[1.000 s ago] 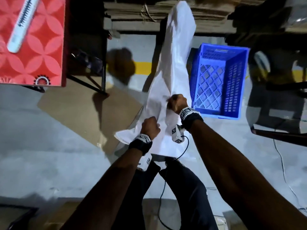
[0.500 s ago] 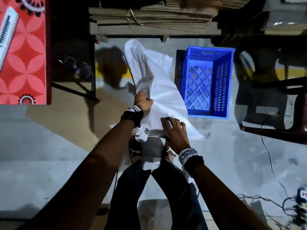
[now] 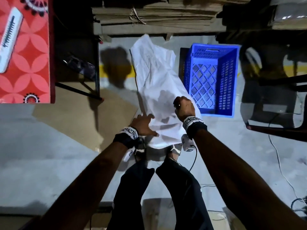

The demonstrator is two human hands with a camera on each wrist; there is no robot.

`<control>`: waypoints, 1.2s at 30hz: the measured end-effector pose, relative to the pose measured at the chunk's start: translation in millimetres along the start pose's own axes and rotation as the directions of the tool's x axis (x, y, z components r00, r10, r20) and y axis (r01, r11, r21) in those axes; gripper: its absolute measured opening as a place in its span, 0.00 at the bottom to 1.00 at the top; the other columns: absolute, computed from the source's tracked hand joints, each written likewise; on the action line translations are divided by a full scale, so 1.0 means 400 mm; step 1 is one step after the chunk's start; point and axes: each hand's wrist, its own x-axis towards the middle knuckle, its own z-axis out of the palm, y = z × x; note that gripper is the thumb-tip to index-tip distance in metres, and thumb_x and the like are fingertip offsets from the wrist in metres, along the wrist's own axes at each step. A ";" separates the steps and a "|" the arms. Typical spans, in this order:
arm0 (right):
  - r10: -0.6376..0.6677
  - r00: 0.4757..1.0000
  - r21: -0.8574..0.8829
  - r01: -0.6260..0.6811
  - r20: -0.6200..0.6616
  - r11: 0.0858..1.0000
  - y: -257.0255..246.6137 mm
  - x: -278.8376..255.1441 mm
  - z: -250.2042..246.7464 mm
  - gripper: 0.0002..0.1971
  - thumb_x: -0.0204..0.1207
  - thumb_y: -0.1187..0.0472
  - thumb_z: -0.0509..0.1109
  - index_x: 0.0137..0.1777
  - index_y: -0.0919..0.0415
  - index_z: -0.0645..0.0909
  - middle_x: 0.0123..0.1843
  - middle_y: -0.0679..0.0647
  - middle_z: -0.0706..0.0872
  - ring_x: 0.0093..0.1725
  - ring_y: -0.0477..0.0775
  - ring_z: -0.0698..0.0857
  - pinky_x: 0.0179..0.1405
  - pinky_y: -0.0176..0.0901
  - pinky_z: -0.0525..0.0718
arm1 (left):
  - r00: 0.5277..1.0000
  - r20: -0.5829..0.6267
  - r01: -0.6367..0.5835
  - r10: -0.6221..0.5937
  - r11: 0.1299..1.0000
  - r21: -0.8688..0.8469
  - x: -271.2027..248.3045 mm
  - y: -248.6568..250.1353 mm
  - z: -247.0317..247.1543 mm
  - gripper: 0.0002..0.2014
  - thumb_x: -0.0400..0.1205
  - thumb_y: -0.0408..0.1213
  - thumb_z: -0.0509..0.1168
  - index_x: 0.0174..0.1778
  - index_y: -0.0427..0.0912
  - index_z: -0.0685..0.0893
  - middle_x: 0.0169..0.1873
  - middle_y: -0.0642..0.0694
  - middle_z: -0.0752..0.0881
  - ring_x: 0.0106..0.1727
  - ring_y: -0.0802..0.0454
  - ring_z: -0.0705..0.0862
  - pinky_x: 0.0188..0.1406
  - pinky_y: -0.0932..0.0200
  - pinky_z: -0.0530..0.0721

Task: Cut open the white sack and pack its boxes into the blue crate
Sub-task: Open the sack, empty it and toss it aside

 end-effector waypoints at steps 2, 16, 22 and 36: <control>0.084 0.996 0.049 -0.086 0.029 0.995 0.043 -0.050 0.073 0.13 0.68 0.69 0.71 0.52 0.58 0.86 0.53 0.60 0.87 0.51 0.68 0.87 0.49 0.57 0.87 | 0.996 0.068 0.064 -0.063 0.998 -0.011 -0.009 -0.027 0.109 0.47 0.69 0.62 0.78 0.82 0.51 0.67 0.75 0.40 0.76 0.75 0.32 0.74 0.74 0.38 0.75; 0.474 0.880 0.338 -0.457 0.035 0.823 0.420 -0.331 0.315 0.03 0.73 0.65 0.72 0.42 0.65 0.86 0.44 0.64 0.88 0.48 0.68 0.87 0.52 0.54 0.84 | 0.984 0.176 -0.094 0.013 0.882 0.461 0.017 0.109 0.536 0.43 0.63 0.54 0.79 0.71 0.40 0.74 0.68 0.37 0.75 0.73 0.30 0.73 0.66 0.36 0.78; 0.497 0.867 0.373 -0.472 0.034 0.798 0.510 -0.357 0.356 0.05 0.73 0.63 0.73 0.43 0.65 0.88 0.44 0.63 0.91 0.50 0.65 0.88 0.55 0.53 0.85 | 0.988 0.097 -0.152 0.117 0.793 0.591 0.084 0.109 0.605 0.08 0.74 0.41 0.74 0.46 0.43 0.90 0.41 0.44 0.90 0.46 0.40 0.90 0.48 0.44 0.89; 0.494 0.866 0.275 -0.458 -0.076 0.845 0.420 -0.393 0.176 0.27 0.73 0.66 0.73 0.72 0.63 0.73 0.72 0.61 0.74 0.66 0.67 0.81 0.59 0.61 0.82 | 0.919 -0.354 -0.143 0.175 0.983 0.115 0.026 0.142 0.052 0.12 0.78 0.26 0.63 0.51 0.31 0.91 0.49 0.26 0.90 0.49 0.31 0.91 0.46 0.46 0.90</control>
